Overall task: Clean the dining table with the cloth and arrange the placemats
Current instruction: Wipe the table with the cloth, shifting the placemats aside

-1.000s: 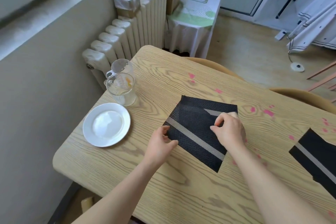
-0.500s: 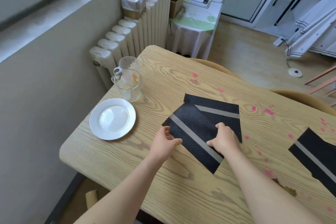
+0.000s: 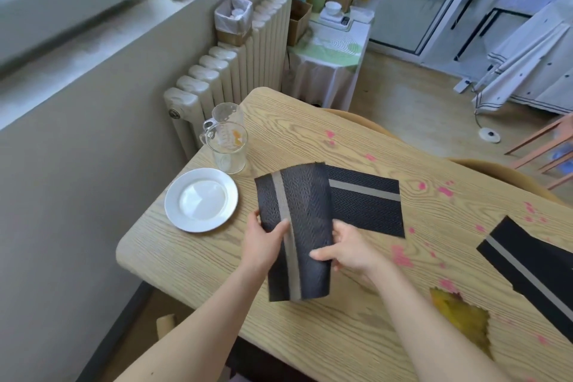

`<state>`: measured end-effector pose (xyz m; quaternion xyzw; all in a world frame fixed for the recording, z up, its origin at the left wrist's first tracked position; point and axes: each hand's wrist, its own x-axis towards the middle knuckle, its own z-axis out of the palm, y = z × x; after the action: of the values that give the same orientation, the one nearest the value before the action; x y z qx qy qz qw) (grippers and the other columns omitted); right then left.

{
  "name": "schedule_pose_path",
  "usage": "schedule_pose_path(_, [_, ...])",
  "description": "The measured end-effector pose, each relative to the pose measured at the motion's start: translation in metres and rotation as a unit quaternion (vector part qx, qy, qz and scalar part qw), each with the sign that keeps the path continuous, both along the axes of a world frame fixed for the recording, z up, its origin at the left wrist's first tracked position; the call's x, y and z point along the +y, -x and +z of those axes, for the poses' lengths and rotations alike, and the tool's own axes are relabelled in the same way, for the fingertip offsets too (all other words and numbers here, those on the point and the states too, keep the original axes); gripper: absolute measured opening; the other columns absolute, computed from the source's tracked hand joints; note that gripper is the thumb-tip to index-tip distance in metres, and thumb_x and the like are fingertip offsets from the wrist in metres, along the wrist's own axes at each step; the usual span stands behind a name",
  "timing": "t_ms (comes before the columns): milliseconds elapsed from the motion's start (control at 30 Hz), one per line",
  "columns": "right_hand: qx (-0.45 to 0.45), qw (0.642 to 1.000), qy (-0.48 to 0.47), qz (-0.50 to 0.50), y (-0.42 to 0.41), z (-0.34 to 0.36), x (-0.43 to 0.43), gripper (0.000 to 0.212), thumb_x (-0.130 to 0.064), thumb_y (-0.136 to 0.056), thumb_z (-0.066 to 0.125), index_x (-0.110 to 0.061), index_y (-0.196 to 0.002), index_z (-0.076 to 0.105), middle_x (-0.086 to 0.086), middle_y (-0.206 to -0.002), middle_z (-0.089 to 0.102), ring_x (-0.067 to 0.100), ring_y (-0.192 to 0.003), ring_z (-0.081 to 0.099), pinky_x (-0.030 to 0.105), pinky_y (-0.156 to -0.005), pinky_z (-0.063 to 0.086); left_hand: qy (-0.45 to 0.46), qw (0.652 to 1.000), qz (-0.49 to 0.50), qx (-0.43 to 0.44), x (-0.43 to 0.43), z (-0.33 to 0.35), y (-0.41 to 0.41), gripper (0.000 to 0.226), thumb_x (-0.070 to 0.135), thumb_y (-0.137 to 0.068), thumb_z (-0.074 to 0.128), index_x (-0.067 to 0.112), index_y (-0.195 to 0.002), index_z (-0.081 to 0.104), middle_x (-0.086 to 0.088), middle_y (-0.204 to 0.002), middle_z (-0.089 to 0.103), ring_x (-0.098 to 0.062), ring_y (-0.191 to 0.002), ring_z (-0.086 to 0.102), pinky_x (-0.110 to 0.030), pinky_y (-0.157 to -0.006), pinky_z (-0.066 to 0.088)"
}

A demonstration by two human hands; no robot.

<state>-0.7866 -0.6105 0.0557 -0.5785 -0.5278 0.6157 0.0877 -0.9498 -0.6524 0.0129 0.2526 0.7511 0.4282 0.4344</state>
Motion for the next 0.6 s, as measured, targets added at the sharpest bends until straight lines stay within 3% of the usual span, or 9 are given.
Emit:
schedule_pose_path(67, [-0.022,1.0,0.021,0.005,0.01,-0.007,-0.012,0.033,-0.01,-0.076,0.078,-0.02,-0.099,0.056,0.001,-0.08,0.065,0.009,-0.048,0.047,0.019,-0.036,0.031,-0.006,0.999,-0.005,0.048,-0.005,0.003,0.015,0.054,0.016,-0.082,0.068,0.011,-0.131,0.045,-0.005,-0.124,0.061,-0.021,-0.112,0.058,-0.029,-0.096,0.042])
schedule_pose_path(133, [-0.045,0.998,0.01,-0.046,0.016,-0.016,-0.017,0.024,-0.02,-0.08,0.076,-0.015,-0.099,0.061,0.004,-0.072,0.061,0.011,-0.045,0.042,0.018,-0.035,0.029,-0.004,0.993,-0.031,0.114,-0.011,0.004,0.031,0.052,0.009,-0.084,0.063,0.012,-0.133,0.046,-0.002,-0.12,0.06,-0.022,-0.114,0.055,-0.023,-0.089,0.037])
schedule_pose_path(200, [-0.08,0.994,-0.001,-0.073,0.02,-0.023,-0.019,0.02,-0.018,-0.085,0.07,-0.008,-0.101,0.063,0.004,-0.07,0.063,0.01,-0.041,0.042,0.017,-0.035,0.03,0.004,0.981,-0.076,0.177,-0.02,0.003,0.046,0.052,0.008,-0.085,0.06,0.015,-0.134,0.046,-0.002,-0.12,0.061,-0.025,-0.114,0.055,-0.026,-0.088,0.037])
schedule_pose_path(333, [-0.139,0.99,0.017,0.008,0.029,-0.033,-0.025,0.011,-0.009,-0.086,0.066,-0.012,-0.096,0.061,0.0,-0.066,0.067,0.005,-0.036,0.052,0.019,-0.037,0.039,0.042,0.964,-0.123,0.232,-0.033,-0.001,0.06,0.055,0.009,-0.084,0.059,0.017,-0.136,0.044,-0.007,-0.126,0.061,-0.029,-0.116,0.055,-0.034,-0.095,0.042])
schedule_pose_path(467, [-0.215,0.976,-0.035,0.001,0.027,-0.039,-0.022,0.01,-0.012,-0.078,0.067,-0.022,-0.079,0.066,-0.001,-0.068,0.071,0.014,-0.049,0.063,0.032,-0.058,0.056,0.06,0.931,-0.184,0.309,-0.04,-0.005,0.055,0.067,0.01,-0.081,0.057,0.014,-0.143,0.032,-0.011,-0.128,0.051,-0.03,-0.117,0.05,-0.038,-0.094,0.043])
schedule_pose_path(600, [-0.267,0.961,-0.075,0.017,0.021,-0.034,-0.015,0.012,-0.019,-0.072,0.062,-0.03,-0.074,0.066,-0.003,-0.076,0.073,0.017,-0.074,0.071,0.034,-0.079,0.057,0.023,0.879,-0.231,0.418,-0.035,-0.009,0.048,0.07,0.014,-0.083,0.056,0.014,-0.147,0.027,-0.008,-0.141,0.037,-0.027,-0.127,0.037,-0.036,-0.106,0.033])
